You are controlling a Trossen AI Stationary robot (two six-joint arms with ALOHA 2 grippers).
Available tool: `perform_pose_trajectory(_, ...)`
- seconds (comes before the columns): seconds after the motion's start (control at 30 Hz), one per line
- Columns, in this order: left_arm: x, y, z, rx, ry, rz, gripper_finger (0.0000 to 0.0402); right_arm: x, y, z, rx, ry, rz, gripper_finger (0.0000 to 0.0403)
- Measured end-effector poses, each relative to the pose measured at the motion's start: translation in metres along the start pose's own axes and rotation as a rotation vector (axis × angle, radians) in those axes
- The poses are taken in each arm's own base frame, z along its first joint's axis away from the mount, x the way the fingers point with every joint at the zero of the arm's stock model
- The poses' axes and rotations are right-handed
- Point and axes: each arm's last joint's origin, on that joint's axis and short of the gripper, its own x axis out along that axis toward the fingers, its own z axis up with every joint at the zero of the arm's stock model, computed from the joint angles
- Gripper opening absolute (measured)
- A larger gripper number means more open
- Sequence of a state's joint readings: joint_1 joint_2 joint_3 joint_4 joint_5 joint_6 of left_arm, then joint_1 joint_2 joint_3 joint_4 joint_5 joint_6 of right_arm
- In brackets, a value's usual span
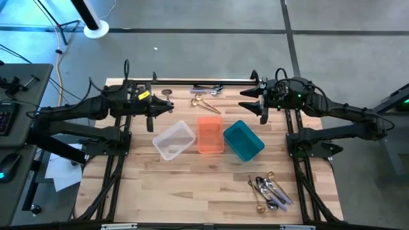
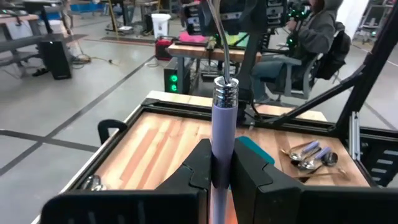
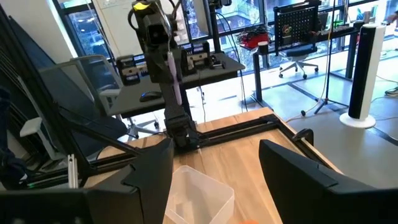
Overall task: Sort silverware by color (type)
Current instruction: Put the purple spoon into the white bin
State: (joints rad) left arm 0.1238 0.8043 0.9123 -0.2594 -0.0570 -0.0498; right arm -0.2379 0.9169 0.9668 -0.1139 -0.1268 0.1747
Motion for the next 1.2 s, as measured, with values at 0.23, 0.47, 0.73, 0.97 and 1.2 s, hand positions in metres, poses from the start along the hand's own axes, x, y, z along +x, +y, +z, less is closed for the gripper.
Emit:
perform_pose_trajectory(0.23,-0.005,0.000,0.002,-0.002,-0.020,-0.001,0.0017,0.000,0.000,0.000,0.000,0.001,0.000,0.0223)
perform_pose_trajectory(0.47,-0.005,0.002,-0.004,-0.089,0.038,0.048,0.0017,0.000,0.000,0.000,0.000,0.001,0.000,0.0223)
perform_pose_trajectory(0.73,0.019,0.001,-0.045,-0.201,0.449,0.084,0.0017,0.000,0.000,0.000,-0.004,-0.001,-0.014,0.0223)
perform_pose_trajectory(0.97,0.056,-0.002,-0.086,-0.255,0.798,0.078,0.0017,0.000,0.000,0.000,-0.003,0.003,-0.014,0.0223)
perform_pose_trajectory(1.2,0.080,-0.002,-0.119,-0.297,1.033,0.127,0.0019,0.000,-0.001,-0.003,0.003,0.027,-0.032,0.0223)
